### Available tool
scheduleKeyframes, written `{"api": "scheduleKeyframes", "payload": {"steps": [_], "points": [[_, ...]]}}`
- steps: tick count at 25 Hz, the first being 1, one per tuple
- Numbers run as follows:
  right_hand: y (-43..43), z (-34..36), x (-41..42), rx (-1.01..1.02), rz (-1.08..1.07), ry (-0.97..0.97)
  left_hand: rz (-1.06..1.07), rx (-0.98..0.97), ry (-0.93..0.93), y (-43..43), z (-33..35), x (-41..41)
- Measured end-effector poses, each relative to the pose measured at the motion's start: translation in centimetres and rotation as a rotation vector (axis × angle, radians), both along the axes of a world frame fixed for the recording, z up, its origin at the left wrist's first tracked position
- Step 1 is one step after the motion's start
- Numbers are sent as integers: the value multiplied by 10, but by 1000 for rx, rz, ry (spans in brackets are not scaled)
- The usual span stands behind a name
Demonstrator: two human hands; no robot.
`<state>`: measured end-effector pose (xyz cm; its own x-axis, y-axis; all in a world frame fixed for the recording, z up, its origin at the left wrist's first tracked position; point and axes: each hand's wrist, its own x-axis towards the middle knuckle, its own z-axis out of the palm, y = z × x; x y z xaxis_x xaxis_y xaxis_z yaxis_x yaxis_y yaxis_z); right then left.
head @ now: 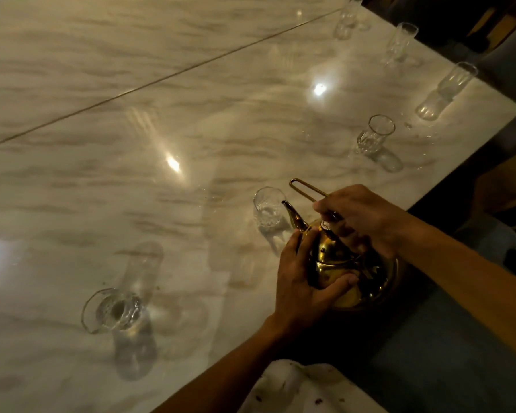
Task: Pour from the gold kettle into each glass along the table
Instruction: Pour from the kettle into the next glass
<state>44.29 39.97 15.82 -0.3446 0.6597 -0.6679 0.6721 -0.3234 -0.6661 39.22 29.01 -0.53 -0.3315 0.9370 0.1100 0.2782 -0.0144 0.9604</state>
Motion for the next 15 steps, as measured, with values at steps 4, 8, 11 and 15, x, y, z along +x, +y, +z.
{"api": "scheduleKeyframes", "payload": {"steps": [4,8,11,15], "points": [[18,2,-18,-41,12,-85,13,-58,-81,8,6,-2],[29,1,-31,-88,70,-165,8,-164,-137,7,3,4],[35,-1,-37,-111,92,-200,7,-178,-155,9,7,7],[41,0,-40,-126,90,-218,6,-172,-184,13,11,6]]}}
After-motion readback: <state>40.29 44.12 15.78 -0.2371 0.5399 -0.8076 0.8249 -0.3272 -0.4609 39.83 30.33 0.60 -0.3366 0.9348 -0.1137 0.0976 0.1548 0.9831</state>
